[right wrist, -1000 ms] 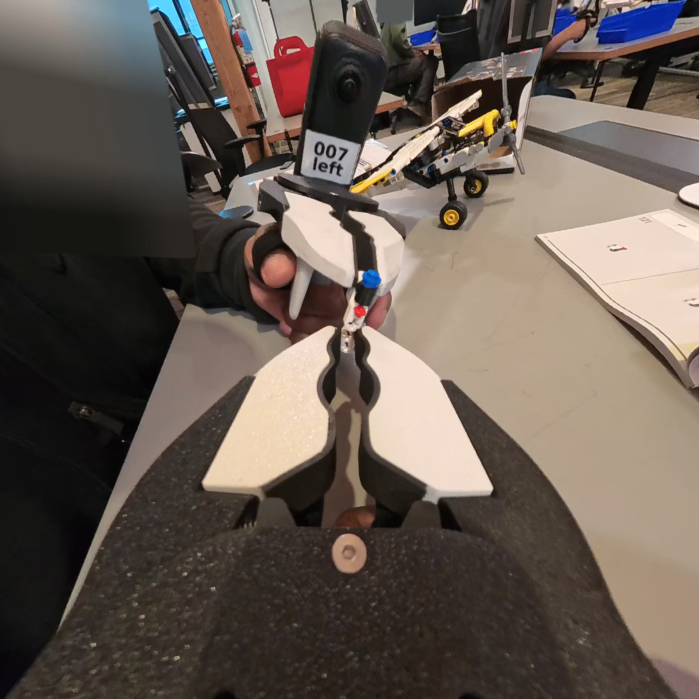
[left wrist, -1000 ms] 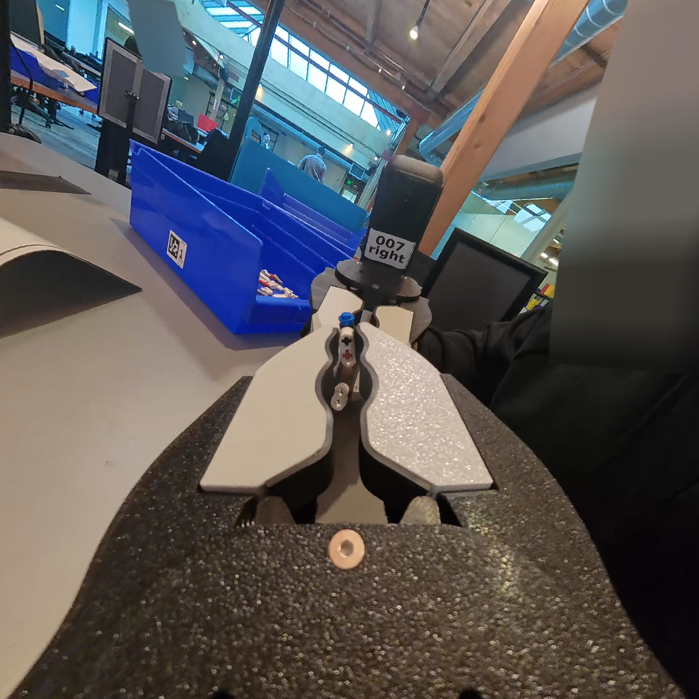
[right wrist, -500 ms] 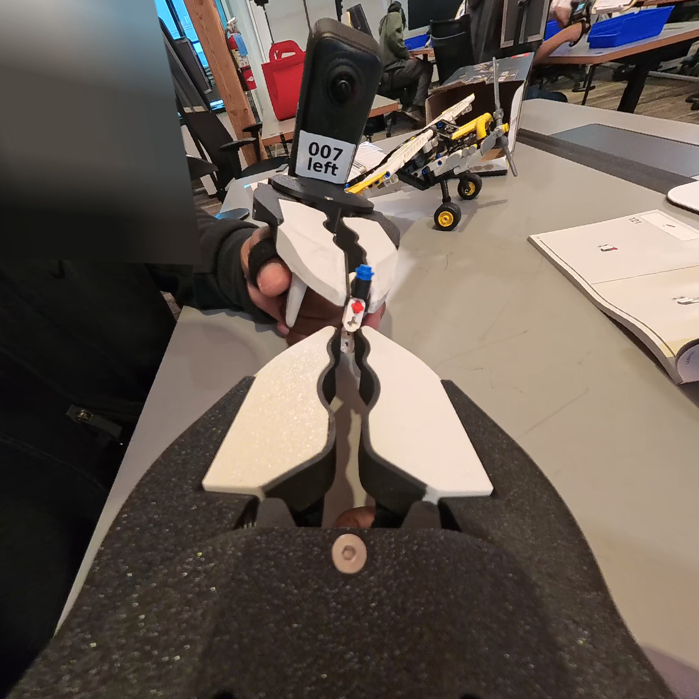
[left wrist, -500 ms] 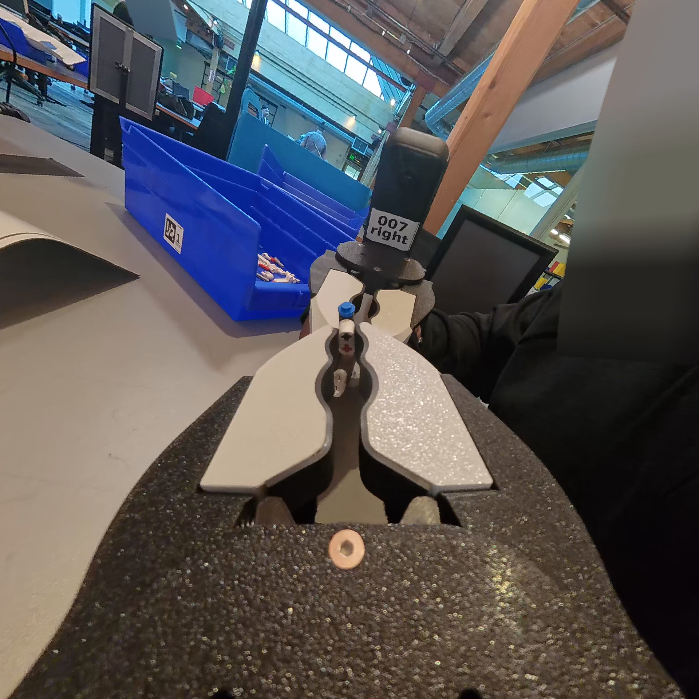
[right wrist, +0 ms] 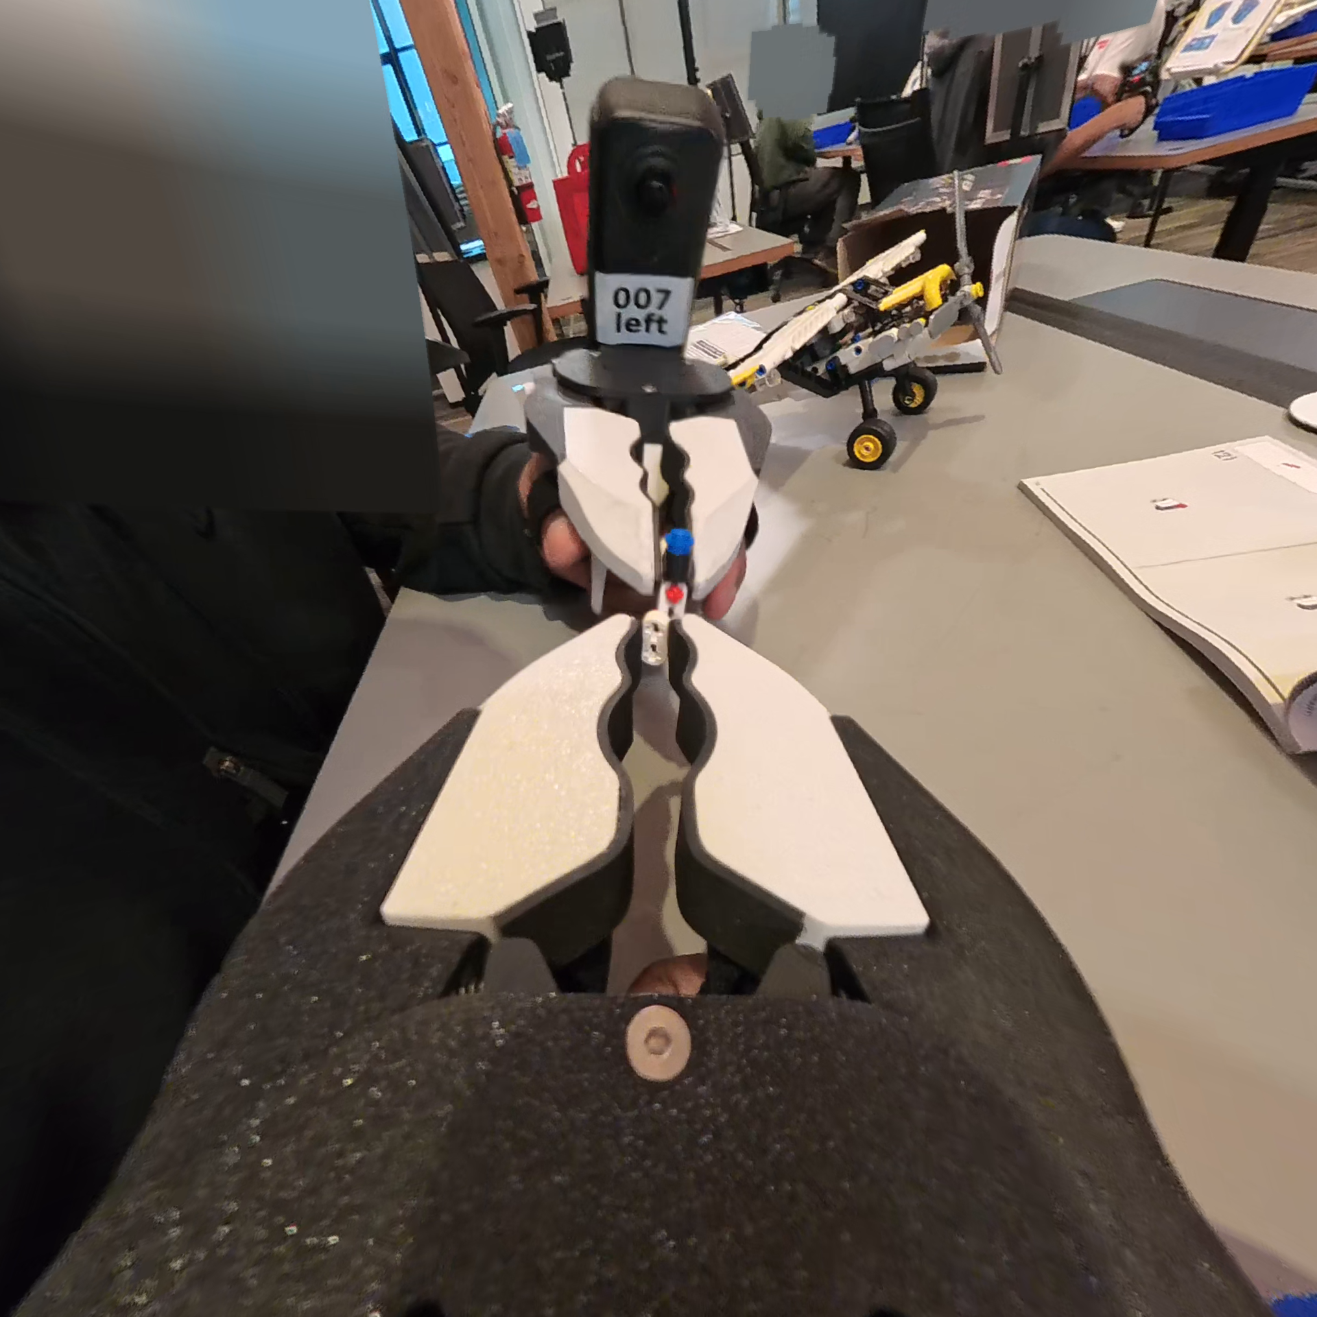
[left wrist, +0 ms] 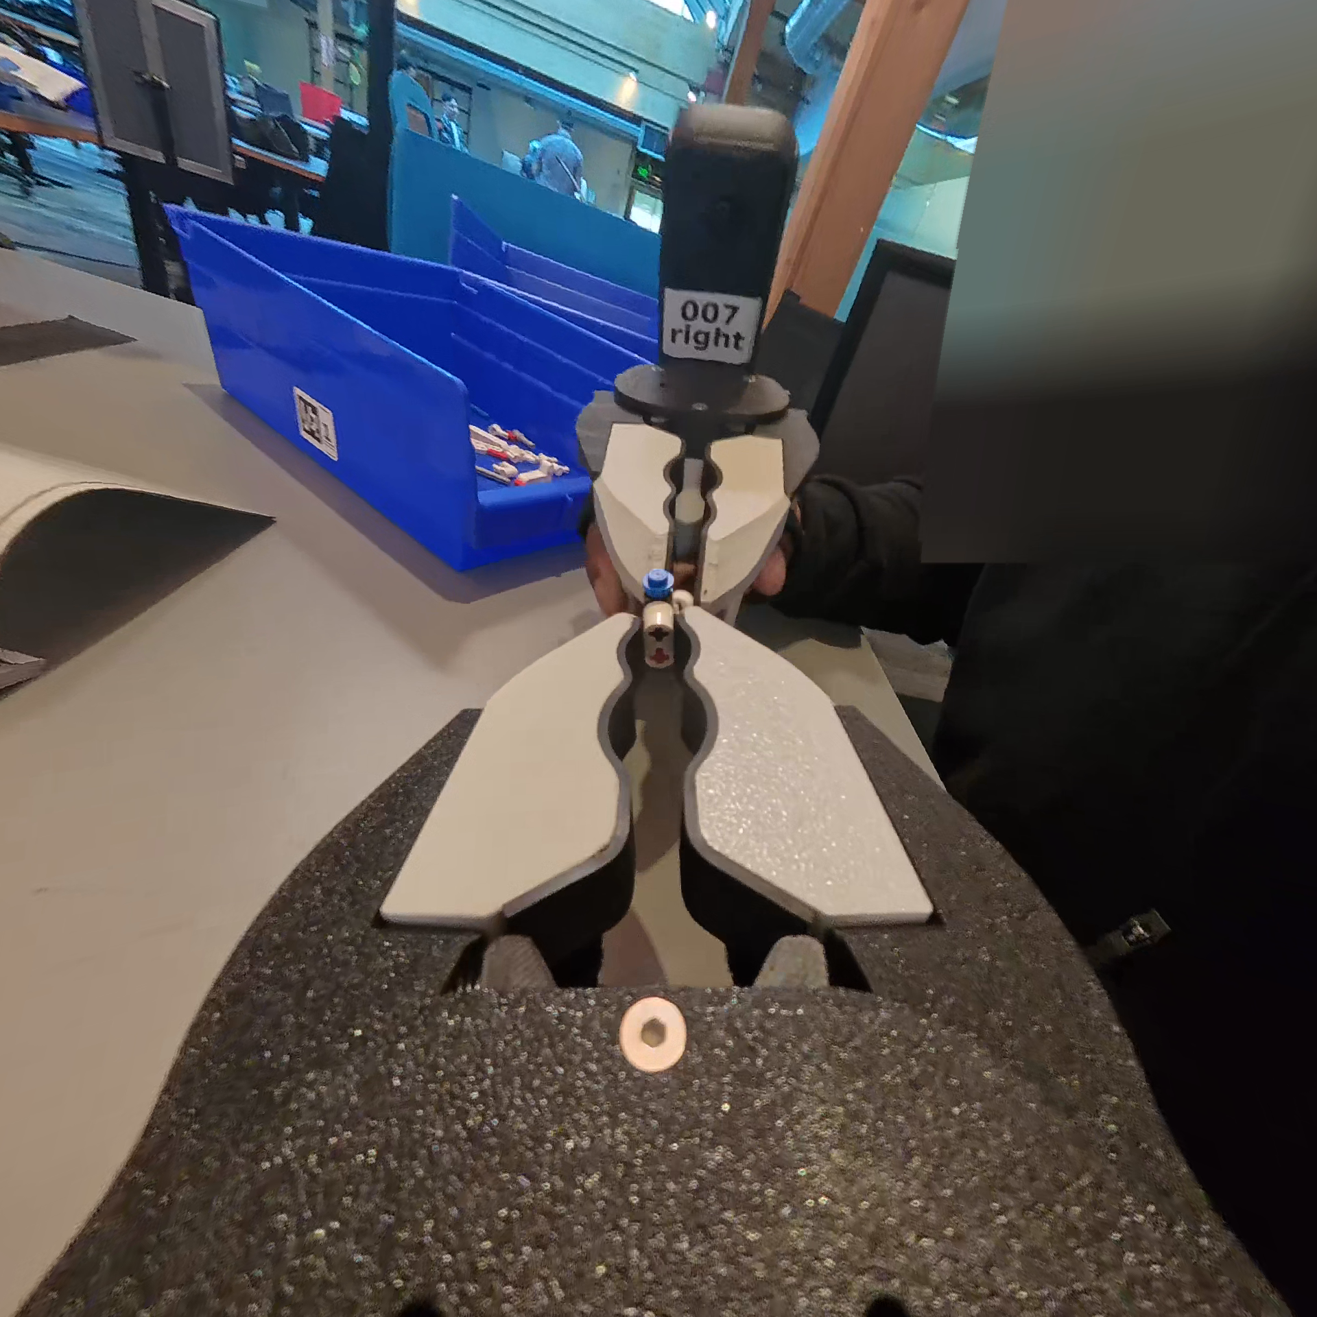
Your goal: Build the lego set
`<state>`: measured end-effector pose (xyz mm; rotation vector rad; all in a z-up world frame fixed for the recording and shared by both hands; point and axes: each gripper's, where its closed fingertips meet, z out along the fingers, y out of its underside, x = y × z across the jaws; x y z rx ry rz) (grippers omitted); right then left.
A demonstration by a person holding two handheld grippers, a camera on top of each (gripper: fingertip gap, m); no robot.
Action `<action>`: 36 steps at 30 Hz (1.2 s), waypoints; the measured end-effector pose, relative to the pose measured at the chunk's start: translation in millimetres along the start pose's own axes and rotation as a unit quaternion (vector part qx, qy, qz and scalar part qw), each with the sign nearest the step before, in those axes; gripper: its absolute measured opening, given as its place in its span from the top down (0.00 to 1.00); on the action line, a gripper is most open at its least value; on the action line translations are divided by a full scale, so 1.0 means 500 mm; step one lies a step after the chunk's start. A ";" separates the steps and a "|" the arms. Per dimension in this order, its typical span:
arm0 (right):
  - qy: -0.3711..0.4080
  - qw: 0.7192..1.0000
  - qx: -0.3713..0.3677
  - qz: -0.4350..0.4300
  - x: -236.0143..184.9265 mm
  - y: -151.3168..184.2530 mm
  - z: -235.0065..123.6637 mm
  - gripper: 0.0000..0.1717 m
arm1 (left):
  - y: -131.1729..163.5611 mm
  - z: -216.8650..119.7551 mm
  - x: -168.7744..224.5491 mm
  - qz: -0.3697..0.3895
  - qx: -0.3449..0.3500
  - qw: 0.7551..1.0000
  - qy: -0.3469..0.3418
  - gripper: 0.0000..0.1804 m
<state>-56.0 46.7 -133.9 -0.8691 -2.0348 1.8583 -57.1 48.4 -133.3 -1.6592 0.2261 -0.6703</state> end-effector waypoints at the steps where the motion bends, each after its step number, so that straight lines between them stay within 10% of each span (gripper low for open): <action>1: -0.008 1.000 0.004 0.002 -0.004 -0.002 0.000 0.96 | 0.004 0.002 0.003 0.000 -0.004 1.000 0.006 0.96; 36: -0.102 0.988 0.053 0.100 -0.035 -0.022 0.001 0.97 | -0.017 0.010 0.045 -0.029 0.063 0.995 0.068 0.96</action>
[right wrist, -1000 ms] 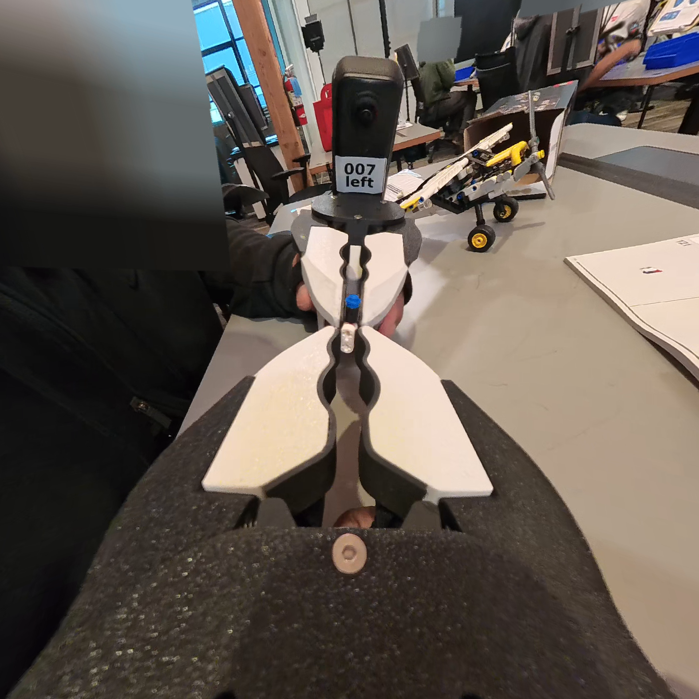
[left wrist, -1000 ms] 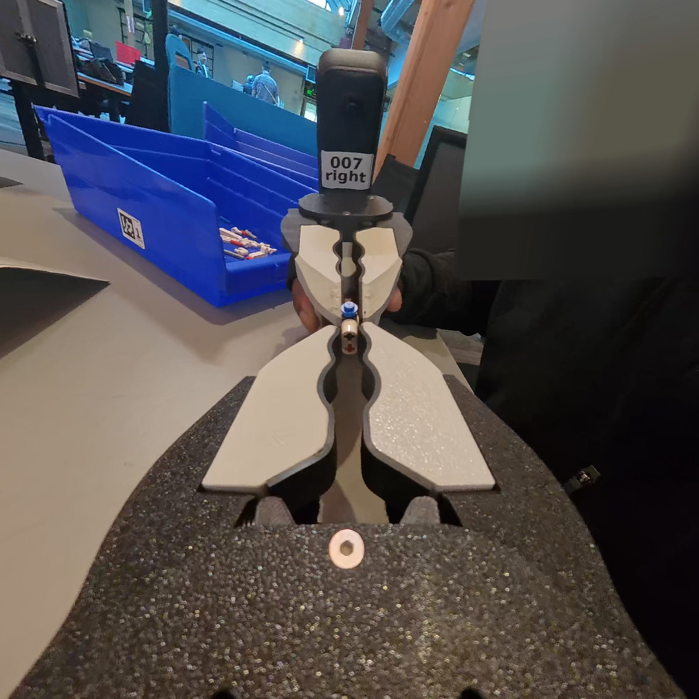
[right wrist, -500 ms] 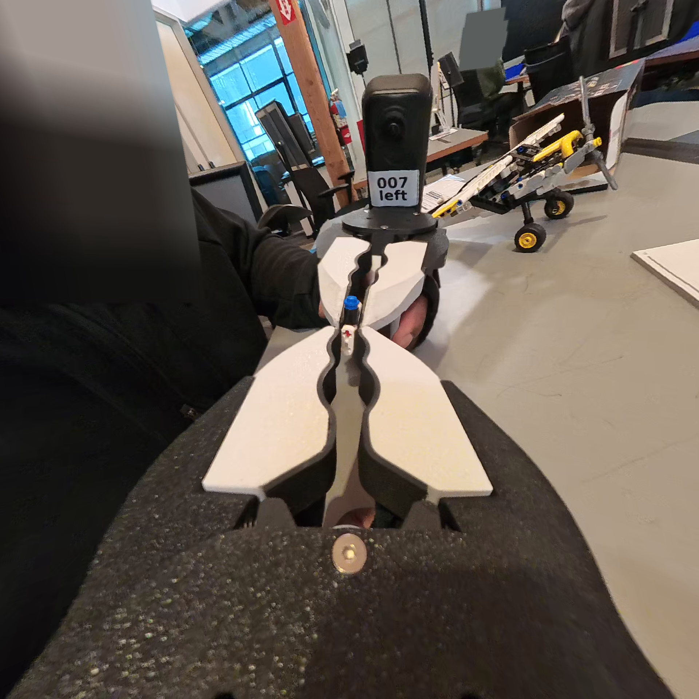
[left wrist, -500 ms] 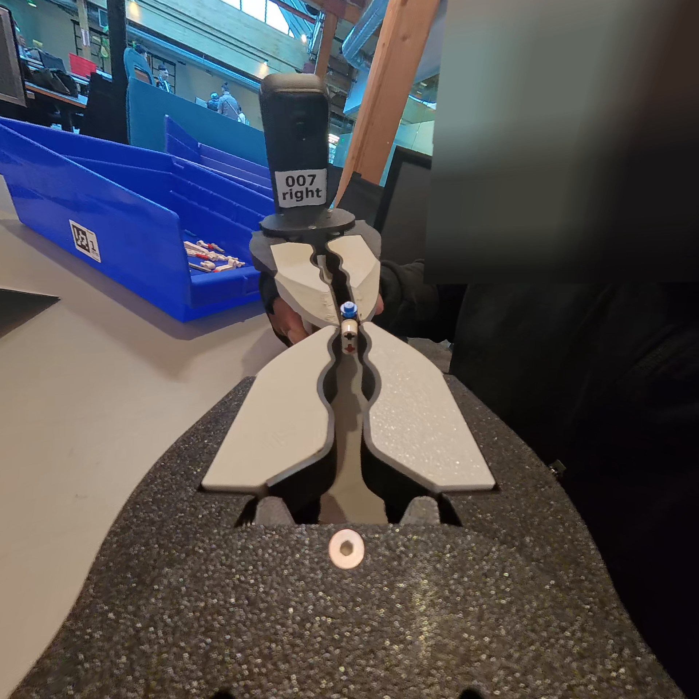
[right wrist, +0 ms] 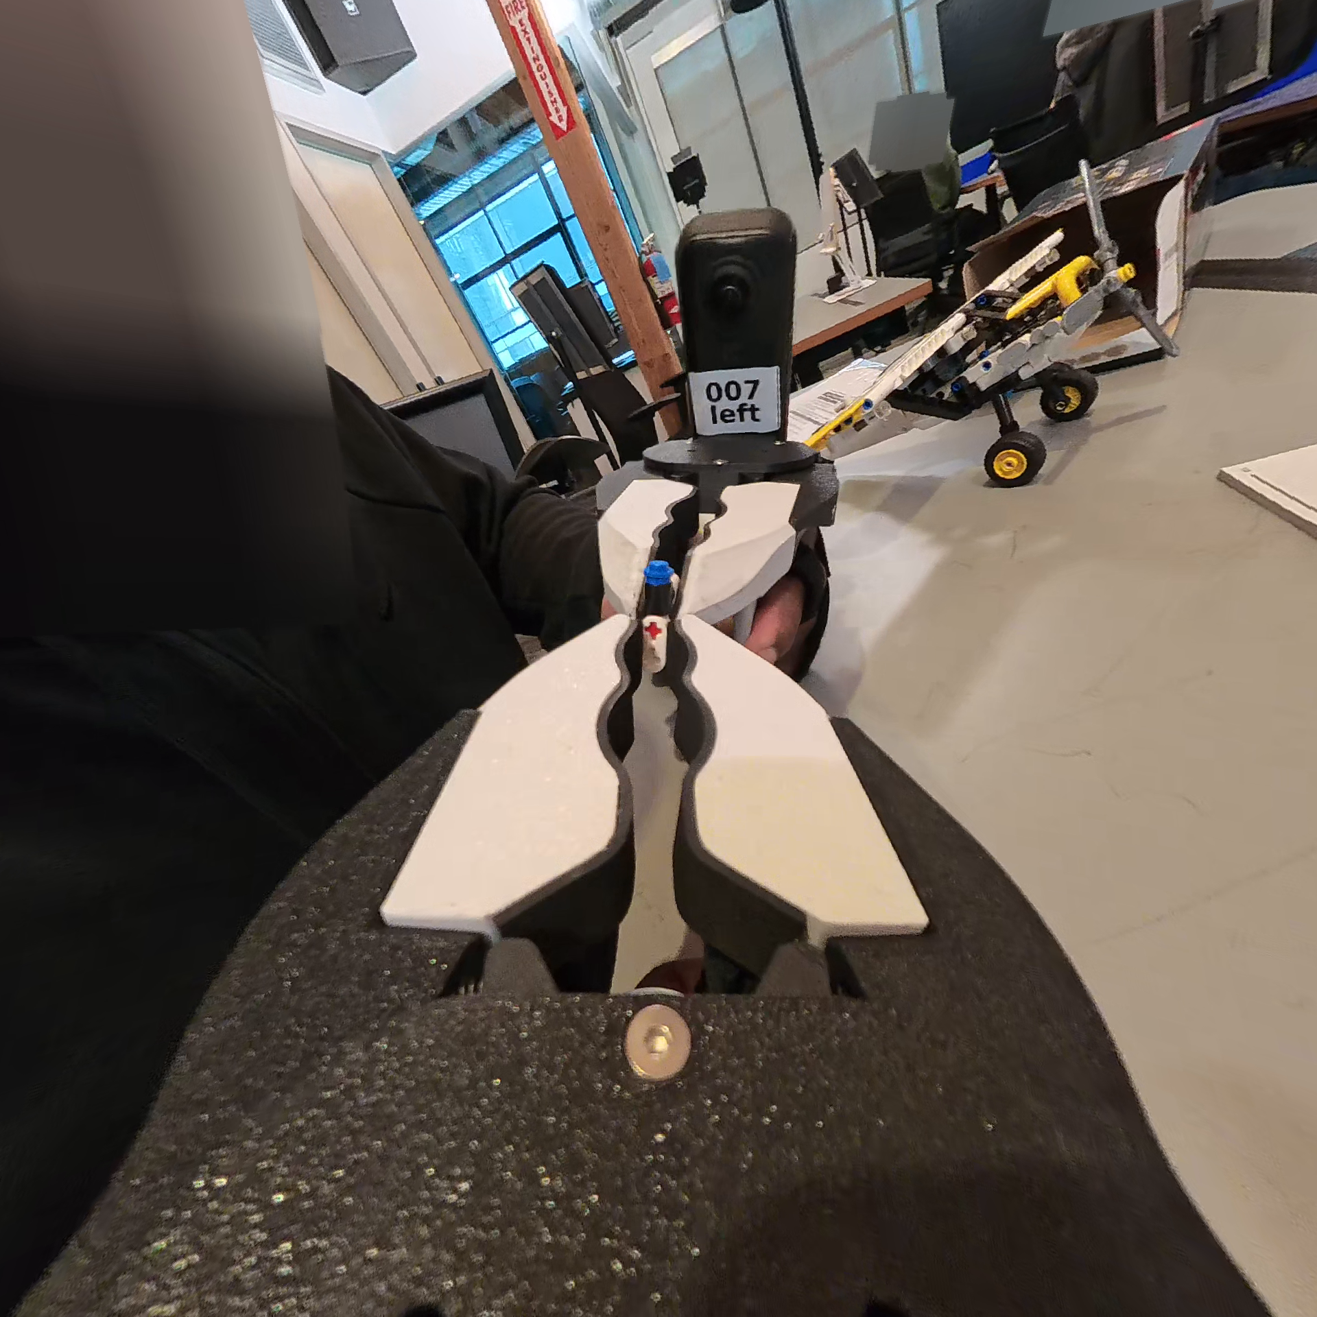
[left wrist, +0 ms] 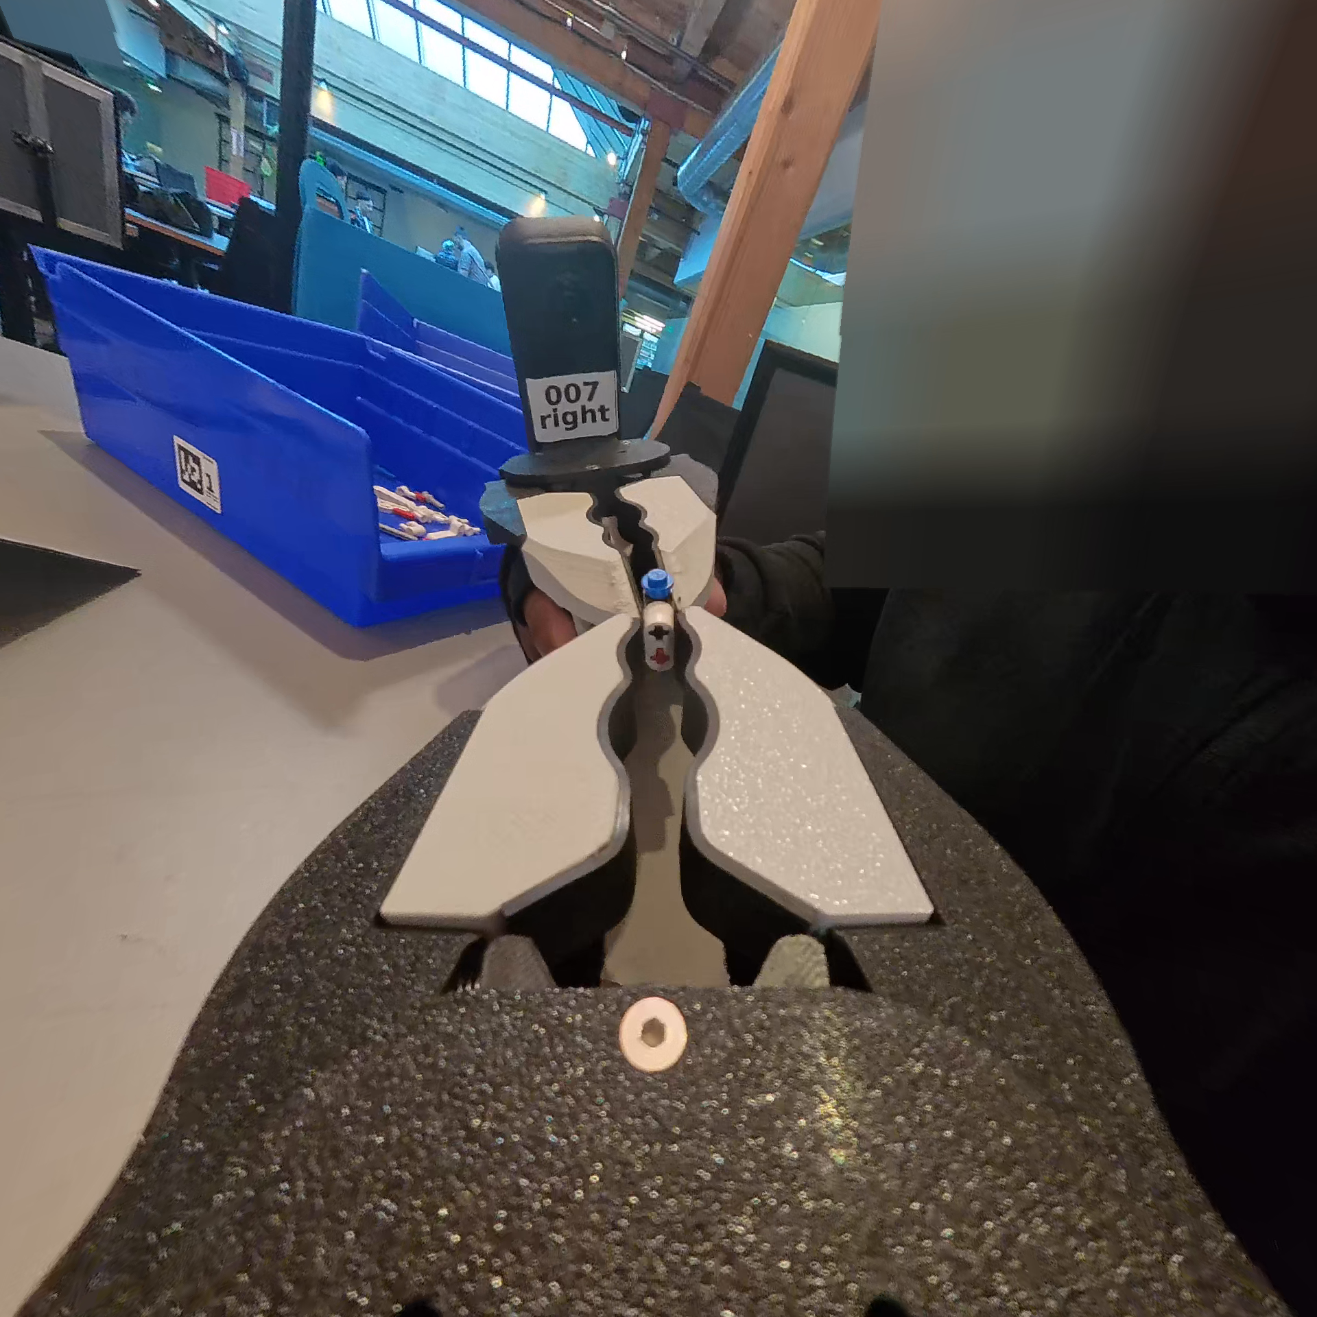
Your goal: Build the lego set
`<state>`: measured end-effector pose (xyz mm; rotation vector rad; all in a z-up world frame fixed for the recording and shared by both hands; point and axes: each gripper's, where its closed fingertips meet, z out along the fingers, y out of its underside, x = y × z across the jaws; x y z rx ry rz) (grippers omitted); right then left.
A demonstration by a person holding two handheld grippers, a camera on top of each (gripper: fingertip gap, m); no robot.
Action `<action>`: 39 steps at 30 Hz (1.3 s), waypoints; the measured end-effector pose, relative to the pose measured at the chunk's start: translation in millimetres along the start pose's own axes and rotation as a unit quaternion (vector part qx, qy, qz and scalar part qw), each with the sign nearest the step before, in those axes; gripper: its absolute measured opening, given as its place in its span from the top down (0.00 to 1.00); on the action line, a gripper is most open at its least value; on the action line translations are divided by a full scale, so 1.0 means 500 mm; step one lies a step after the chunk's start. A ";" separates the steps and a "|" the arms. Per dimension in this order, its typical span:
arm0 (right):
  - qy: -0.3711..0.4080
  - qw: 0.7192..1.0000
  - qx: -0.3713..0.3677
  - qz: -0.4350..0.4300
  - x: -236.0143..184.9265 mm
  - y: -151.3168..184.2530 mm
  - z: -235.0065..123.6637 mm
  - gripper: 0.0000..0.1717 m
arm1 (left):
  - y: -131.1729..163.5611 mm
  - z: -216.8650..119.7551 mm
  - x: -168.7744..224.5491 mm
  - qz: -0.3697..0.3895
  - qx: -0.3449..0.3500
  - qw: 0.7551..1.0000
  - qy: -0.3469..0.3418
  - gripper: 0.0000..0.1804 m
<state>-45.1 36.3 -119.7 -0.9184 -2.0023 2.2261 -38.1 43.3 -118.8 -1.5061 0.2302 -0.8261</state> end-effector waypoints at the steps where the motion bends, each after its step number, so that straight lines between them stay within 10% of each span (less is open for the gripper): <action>1: 0.001 1.000 0.001 0.002 0.000 -0.001 0.000 0.97 | -0.001 0.000 -0.001 0.001 0.002 1.000 -0.003 0.96; 18: 0.117 0.990 0.004 -0.078 0.037 -0.022 -0.014 0.95 | -0.029 -0.009 -0.042 -0.054 0.058 0.996 -0.051 0.96; 25: 0.271 0.924 -0.013 -0.269 0.065 -0.032 -0.012 0.86 | -0.056 -0.028 -0.077 -0.172 0.158 0.969 -0.082 0.96; 39: 0.402 0.842 -0.048 -0.358 0.099 -0.043 0.015 0.90 | -0.054 -0.033 -0.089 -0.216 0.220 0.943 -0.127 0.96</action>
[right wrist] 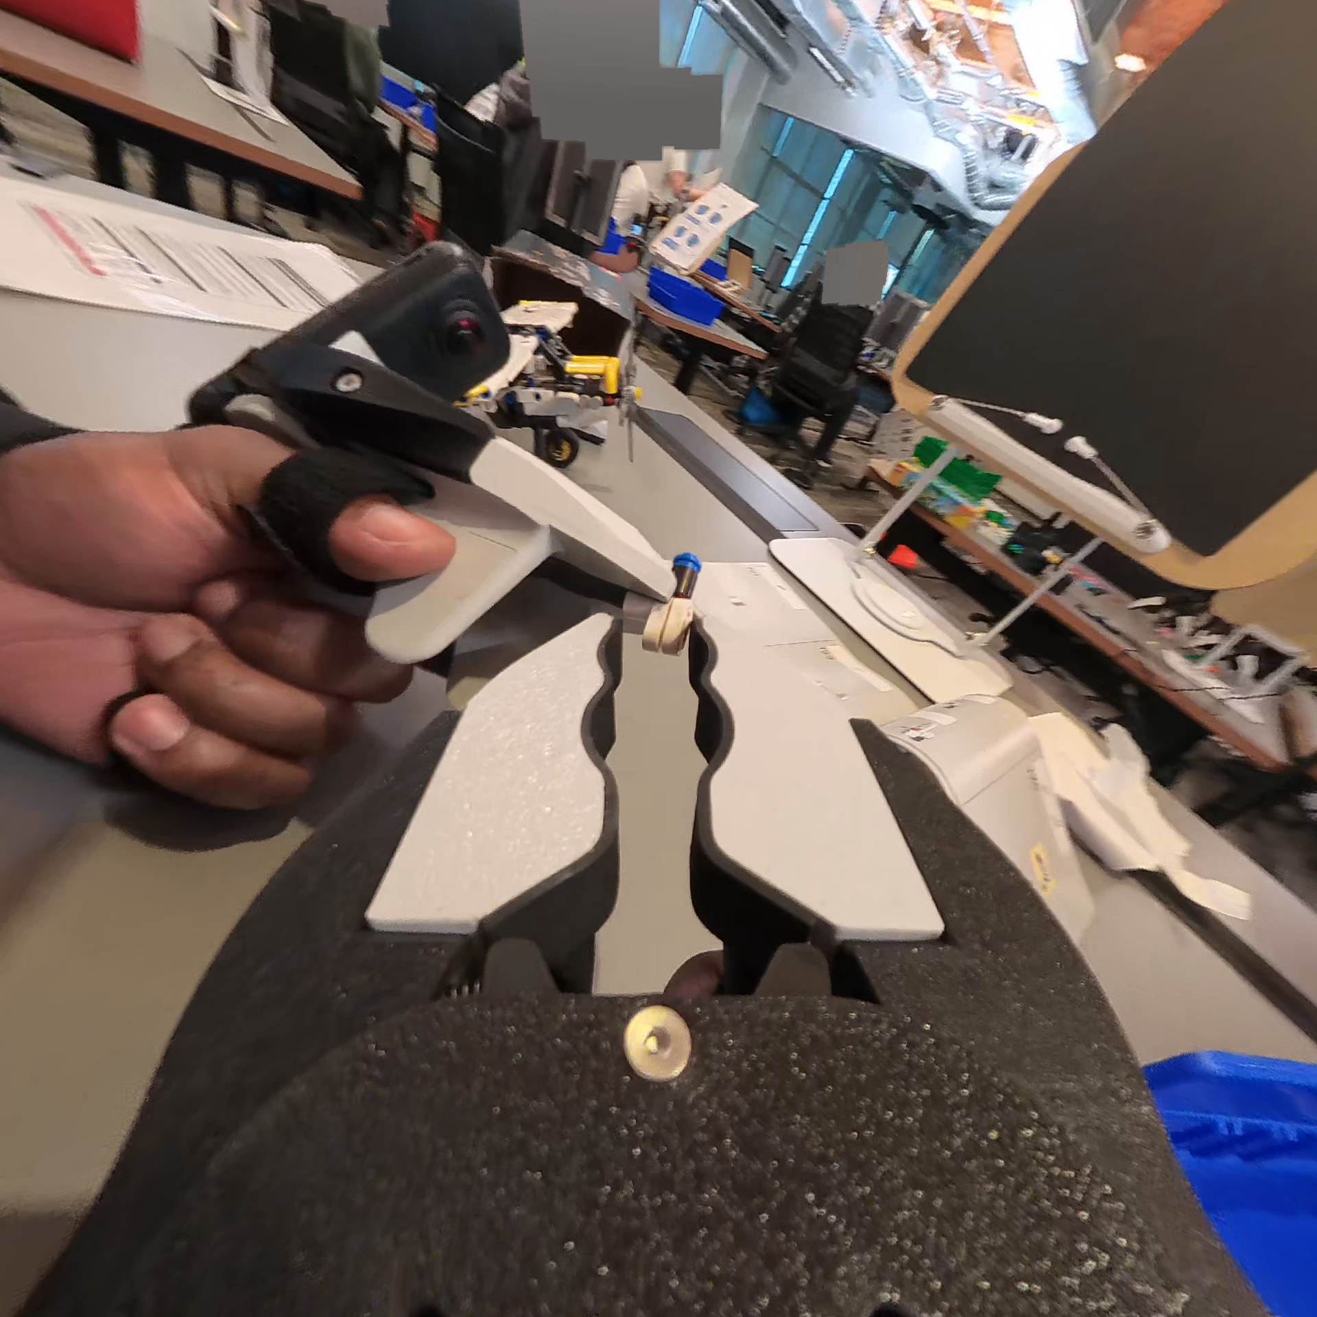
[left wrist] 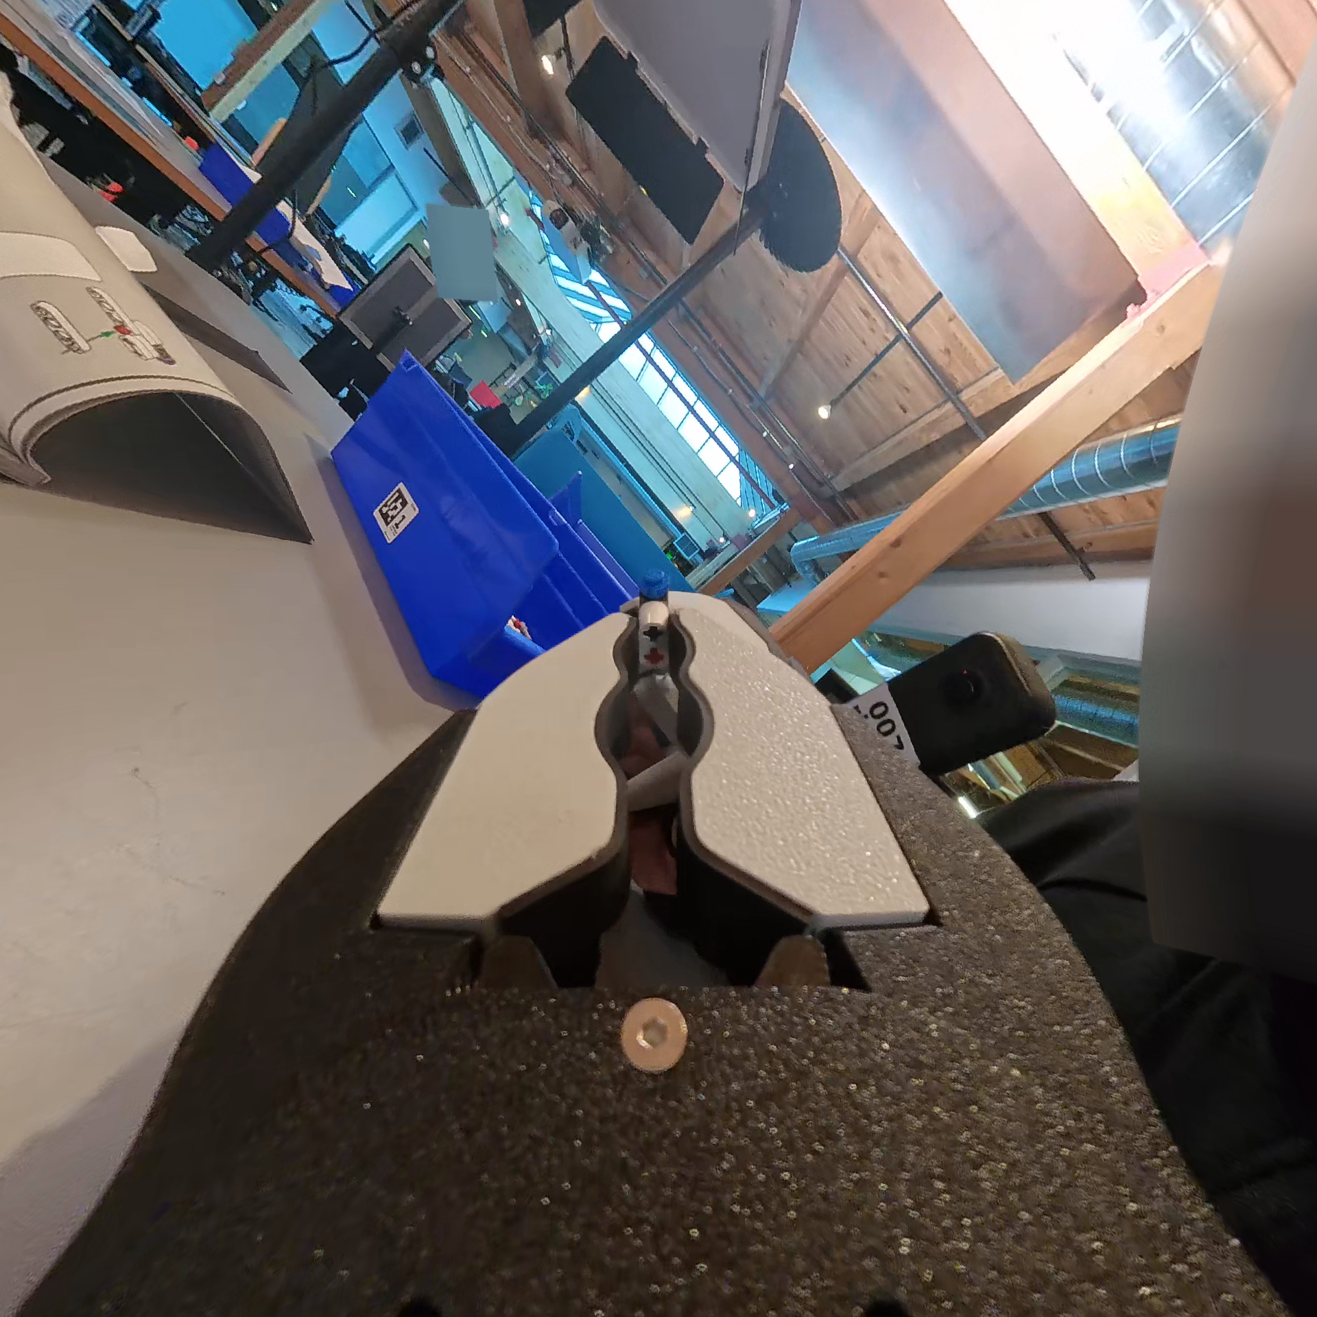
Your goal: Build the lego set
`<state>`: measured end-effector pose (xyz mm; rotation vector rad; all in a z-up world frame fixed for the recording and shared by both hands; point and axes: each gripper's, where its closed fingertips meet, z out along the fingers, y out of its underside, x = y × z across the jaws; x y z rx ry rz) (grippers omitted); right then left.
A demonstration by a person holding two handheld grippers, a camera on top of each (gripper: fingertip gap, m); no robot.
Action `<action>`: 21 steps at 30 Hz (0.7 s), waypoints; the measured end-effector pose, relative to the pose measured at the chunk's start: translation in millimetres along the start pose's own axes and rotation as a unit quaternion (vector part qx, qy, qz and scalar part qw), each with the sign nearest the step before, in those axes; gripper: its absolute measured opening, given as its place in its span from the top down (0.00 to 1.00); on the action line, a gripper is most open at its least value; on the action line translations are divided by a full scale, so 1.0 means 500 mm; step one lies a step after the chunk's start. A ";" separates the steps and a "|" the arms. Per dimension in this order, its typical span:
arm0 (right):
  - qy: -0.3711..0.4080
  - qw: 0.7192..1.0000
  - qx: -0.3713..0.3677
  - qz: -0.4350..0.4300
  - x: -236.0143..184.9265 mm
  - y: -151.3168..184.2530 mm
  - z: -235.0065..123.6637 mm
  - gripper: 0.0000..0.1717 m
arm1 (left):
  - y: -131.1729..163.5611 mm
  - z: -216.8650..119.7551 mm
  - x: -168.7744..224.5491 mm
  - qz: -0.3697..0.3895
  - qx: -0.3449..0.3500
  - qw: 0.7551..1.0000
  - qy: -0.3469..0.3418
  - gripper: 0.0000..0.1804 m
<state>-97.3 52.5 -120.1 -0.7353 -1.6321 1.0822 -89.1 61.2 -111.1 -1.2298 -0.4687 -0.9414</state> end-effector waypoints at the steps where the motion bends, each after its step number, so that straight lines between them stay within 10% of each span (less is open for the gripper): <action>1: 0.006 1.000 -0.001 -0.003 0.001 -0.001 0.002 0.90 | -0.001 0.000 -0.001 -0.003 0.005 1.000 -0.001 0.96; 21: 0.040 0.997 -0.047 -0.040 -0.002 0.000 0.015 0.92 | -0.009 -0.009 -0.005 0.024 0.035 0.999 -0.029 0.96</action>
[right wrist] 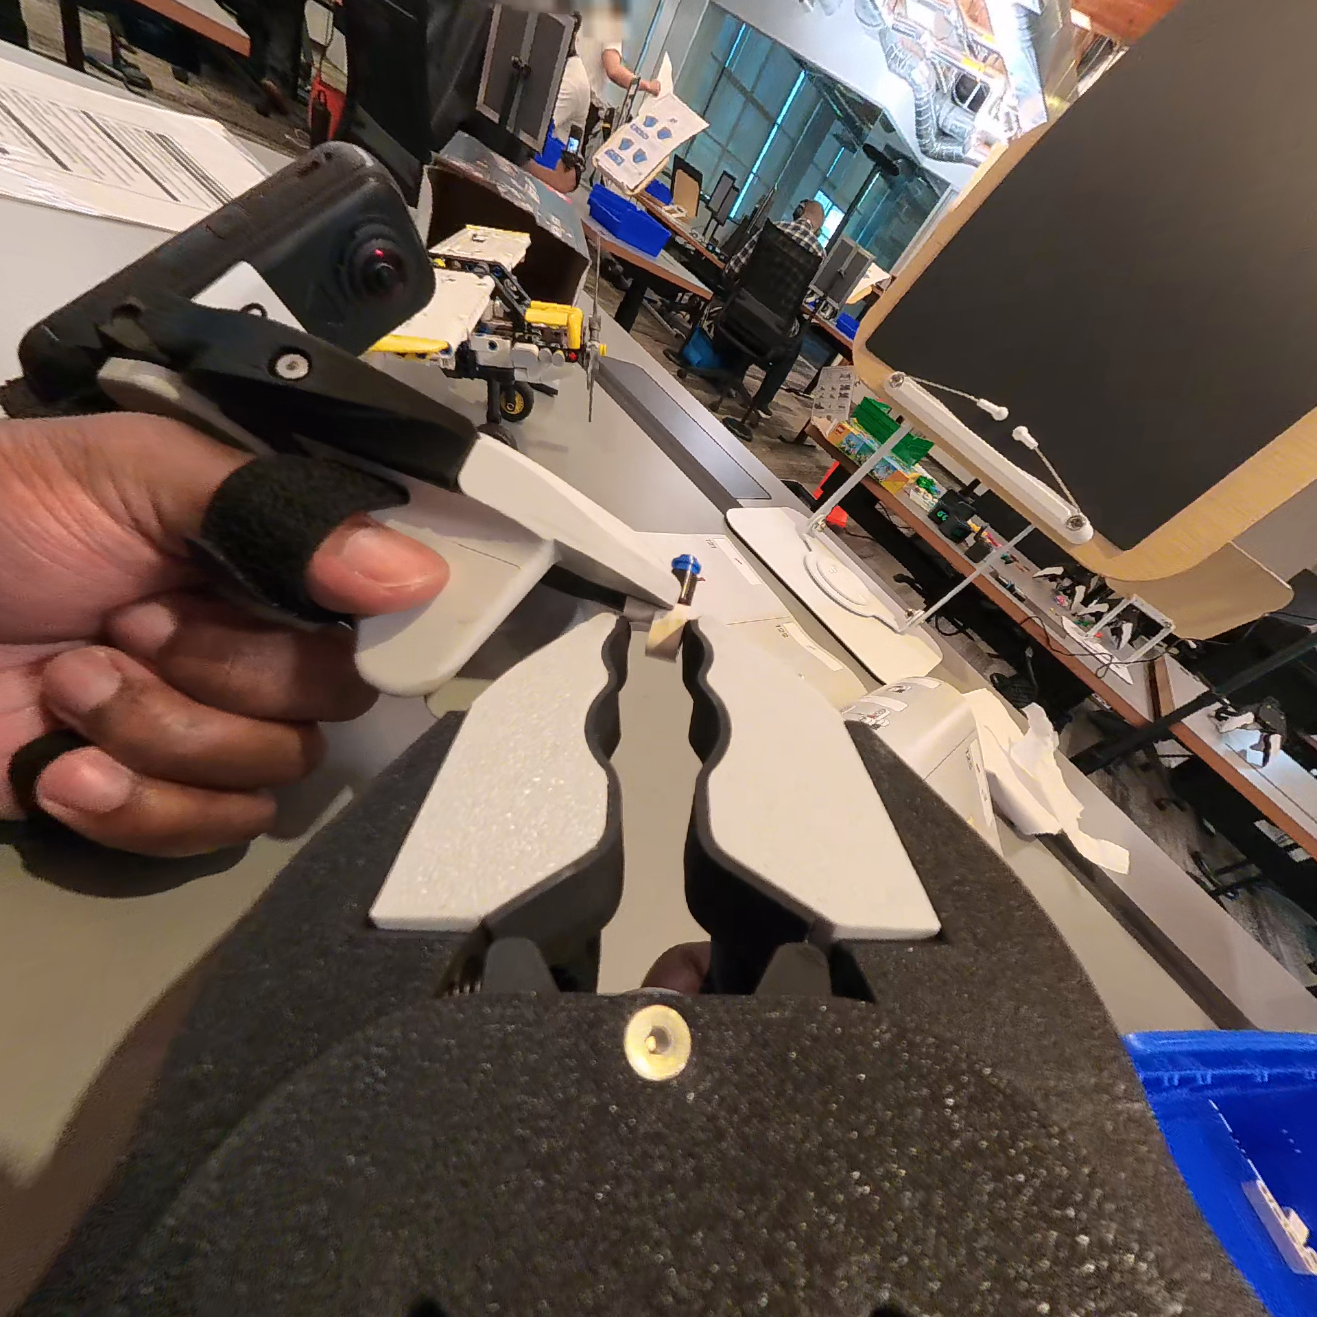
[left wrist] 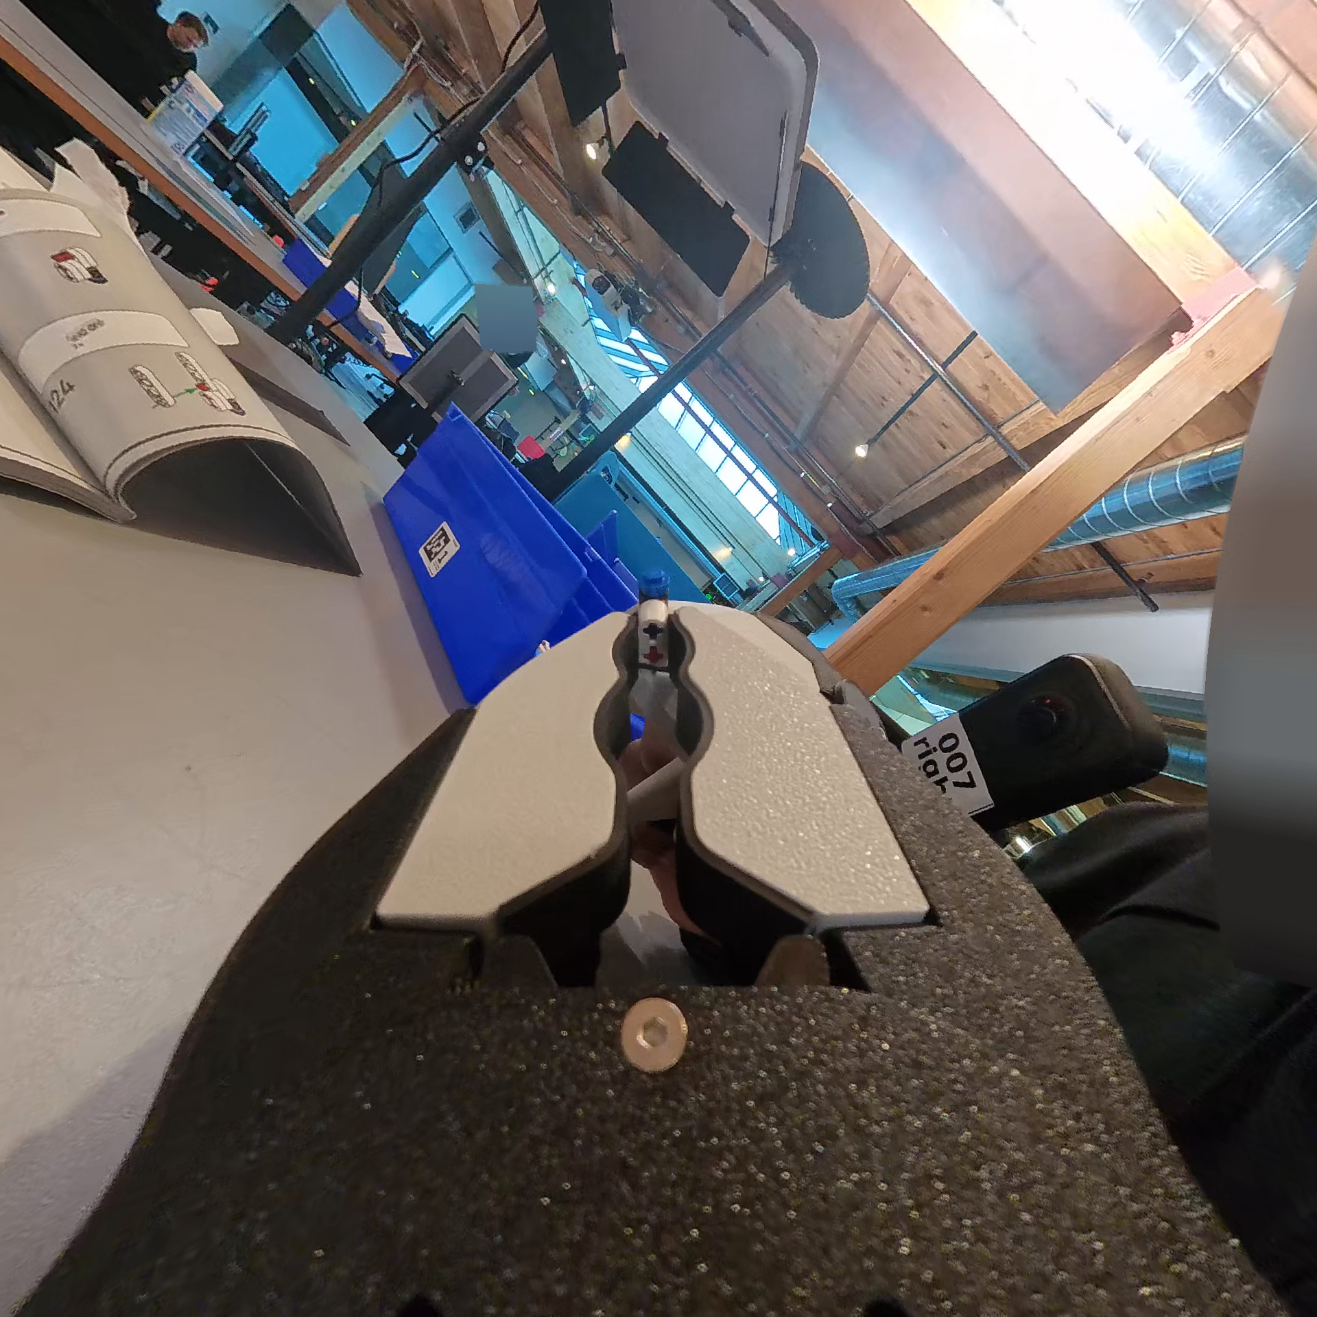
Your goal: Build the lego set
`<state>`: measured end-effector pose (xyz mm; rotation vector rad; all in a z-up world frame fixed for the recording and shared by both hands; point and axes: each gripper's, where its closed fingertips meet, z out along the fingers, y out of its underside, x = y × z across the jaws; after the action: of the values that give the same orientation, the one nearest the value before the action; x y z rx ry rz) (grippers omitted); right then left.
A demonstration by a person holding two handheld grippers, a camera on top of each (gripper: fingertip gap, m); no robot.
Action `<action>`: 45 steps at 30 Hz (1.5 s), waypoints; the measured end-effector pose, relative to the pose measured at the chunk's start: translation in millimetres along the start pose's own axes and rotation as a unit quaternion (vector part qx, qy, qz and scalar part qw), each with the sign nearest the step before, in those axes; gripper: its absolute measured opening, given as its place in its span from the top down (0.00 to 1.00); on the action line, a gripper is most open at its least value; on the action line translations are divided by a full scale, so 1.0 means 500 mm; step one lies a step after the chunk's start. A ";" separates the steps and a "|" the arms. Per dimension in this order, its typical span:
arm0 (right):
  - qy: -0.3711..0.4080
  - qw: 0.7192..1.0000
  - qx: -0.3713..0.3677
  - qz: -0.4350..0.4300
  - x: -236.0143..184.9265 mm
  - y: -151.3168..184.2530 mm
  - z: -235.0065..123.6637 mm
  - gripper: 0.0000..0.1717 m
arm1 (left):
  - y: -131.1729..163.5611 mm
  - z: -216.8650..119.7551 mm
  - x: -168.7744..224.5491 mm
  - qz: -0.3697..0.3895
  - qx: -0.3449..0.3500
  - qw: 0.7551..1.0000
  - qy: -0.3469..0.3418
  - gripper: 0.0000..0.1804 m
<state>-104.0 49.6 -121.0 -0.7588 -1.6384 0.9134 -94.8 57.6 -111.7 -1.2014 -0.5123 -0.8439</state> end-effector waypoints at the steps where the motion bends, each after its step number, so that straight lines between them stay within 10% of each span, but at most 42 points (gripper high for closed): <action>1: -0.003 1.000 0.001 0.006 0.000 0.002 0.002 0.92 | -0.001 0.001 -0.002 -0.003 -0.001 1.000 -0.002 0.96; 18: -0.116 0.971 -0.146 0.152 0.014 0.167 0.045 0.88 | -0.033 -0.014 -0.028 0.106 -0.069 0.992 -0.014 0.96; 31: -0.132 0.959 -0.173 0.181 0.022 0.172 0.151 0.88 | -0.035 -0.007 -0.024 0.221 -0.074 0.972 -0.014 0.96; 45: -0.153 0.954 -0.160 0.200 0.020 0.170 0.127 0.89 | -0.043 -0.015 -0.033 0.175 -0.071 0.982 -0.012 0.96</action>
<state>-165.6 89.1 -198.5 -1.2557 -1.9753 1.1030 -122.4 52.8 -113.5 -1.3842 -0.2500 -0.5713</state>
